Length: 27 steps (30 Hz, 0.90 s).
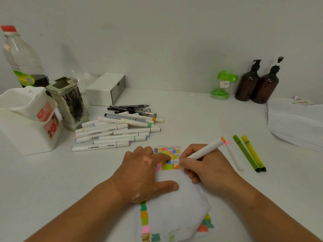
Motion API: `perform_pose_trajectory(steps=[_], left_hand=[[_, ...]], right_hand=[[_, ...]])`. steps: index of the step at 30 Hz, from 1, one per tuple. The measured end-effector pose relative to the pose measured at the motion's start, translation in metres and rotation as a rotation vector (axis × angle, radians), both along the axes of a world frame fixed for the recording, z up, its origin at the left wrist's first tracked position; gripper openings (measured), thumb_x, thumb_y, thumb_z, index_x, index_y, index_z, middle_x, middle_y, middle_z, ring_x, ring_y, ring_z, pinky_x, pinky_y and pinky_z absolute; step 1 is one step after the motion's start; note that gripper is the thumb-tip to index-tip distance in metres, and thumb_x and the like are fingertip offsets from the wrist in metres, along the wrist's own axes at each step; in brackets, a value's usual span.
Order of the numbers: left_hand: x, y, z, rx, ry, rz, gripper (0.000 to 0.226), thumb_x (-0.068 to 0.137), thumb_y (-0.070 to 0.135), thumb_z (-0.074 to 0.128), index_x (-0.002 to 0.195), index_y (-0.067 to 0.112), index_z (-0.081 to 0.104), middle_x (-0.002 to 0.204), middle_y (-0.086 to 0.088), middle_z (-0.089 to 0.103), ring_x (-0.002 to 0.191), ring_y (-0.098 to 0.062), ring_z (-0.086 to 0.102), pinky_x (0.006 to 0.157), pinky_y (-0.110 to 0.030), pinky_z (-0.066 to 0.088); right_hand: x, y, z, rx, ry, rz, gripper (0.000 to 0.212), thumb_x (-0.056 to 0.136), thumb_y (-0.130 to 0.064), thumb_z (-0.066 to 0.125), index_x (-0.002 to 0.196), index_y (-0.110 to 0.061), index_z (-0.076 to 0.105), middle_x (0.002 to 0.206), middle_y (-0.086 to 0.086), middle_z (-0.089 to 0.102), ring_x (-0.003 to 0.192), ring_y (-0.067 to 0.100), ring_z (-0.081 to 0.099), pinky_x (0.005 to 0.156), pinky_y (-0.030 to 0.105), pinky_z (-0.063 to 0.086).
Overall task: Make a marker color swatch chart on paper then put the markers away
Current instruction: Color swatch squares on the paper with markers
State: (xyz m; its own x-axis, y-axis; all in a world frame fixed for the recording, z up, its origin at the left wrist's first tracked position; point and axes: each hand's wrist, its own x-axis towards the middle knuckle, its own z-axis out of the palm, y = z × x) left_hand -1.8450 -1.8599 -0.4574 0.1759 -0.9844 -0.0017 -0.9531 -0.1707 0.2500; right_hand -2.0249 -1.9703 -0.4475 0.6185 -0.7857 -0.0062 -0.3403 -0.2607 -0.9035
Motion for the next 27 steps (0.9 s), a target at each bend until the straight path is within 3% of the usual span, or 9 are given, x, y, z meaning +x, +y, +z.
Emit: perform_pose_trajectory(steps=[12,14,16,18,19,21,27], left_hand=[[-0.001,0.000,0.002,-0.006,-0.011,-0.009,0.088,0.067,0.096,0.038,0.143,0.052,0.031,0.107,0.016,0.043,0.104,-0.009,0.037,0.097,-0.035,0.036],[-0.002,0.001,0.003,-0.020,0.011,-0.014,0.088,0.068,0.094,0.043,0.144,0.052,0.027,0.111,0.018,0.045,0.106,-0.009,0.038,0.099,-0.033,0.036],[-0.004,0.003,0.008,-0.107,0.150,-0.004,0.079,0.075,0.081,0.056,0.142,0.051,0.026,0.110,0.022,0.045,0.104,-0.005,0.043,0.095,-0.025,0.038],[-0.003,0.004,0.012,-0.259,0.418,0.022,0.047,0.091,0.046,0.064,0.129,0.045,0.036,0.090,0.023,0.047,0.085,-0.002,0.048,0.075,-0.012,0.039],[-0.001,0.004,0.013,-0.315,0.559,0.035,0.032,0.097,0.026,0.058,0.120,0.038,0.041,0.079,0.019,0.047,0.075,-0.002,0.048,0.065,-0.010,0.039],[0.003,0.003,0.015,-0.362,0.758,0.070,0.026,0.100,0.005,0.043,0.110,0.029,0.046,0.072,0.018,0.049,0.066,0.000,0.047,0.057,-0.012,0.040],[0.002,0.006,0.016,-0.383,0.878,0.035,0.026,0.104,0.009,0.045,0.119,0.029,0.048,0.102,0.012,0.072,0.075,-0.004,0.063,0.067,-0.020,0.051]], right_hand=[[0.001,-0.002,-0.002,0.007,-0.006,-0.027,0.008,0.080,-0.018,0.070,0.076,-0.024,0.071,0.061,0.004,0.070,0.049,0.015,0.064,0.049,0.022,0.051],[0.001,-0.002,-0.001,0.033,-0.075,-0.065,0.010,0.082,-0.016,0.070,0.075,-0.022,0.071,0.061,0.005,0.069,0.049,0.016,0.062,0.047,0.024,0.050],[-0.001,-0.003,0.001,0.103,-0.217,-0.111,0.011,0.083,-0.012,0.070,0.075,-0.019,0.070,0.061,0.008,0.067,0.050,0.016,0.060,0.047,0.026,0.050],[-0.005,-0.005,0.005,0.172,-0.345,-0.145,0.018,0.086,-0.007,0.072,0.072,-0.017,0.068,0.062,0.010,0.066,0.049,0.017,0.057,0.045,0.027,0.048],[-0.007,-0.007,0.007,0.192,-0.387,-0.154,0.020,0.087,-0.005,0.072,0.071,-0.017,0.067,0.062,0.010,0.065,0.049,0.018,0.056,0.044,0.027,0.047],[-0.009,-0.008,0.010,0.200,-0.431,-0.147,0.019,0.087,-0.008,0.074,0.070,-0.016,0.067,0.063,0.010,0.064,0.049,0.017,0.055,0.044,0.026,0.046],[-0.008,-0.004,0.012,0.302,-0.514,-0.038,0.004,0.078,-0.014,0.077,0.081,-0.014,0.074,0.067,0.012,0.064,0.058,0.020,0.060,0.050,0.028,0.051]])
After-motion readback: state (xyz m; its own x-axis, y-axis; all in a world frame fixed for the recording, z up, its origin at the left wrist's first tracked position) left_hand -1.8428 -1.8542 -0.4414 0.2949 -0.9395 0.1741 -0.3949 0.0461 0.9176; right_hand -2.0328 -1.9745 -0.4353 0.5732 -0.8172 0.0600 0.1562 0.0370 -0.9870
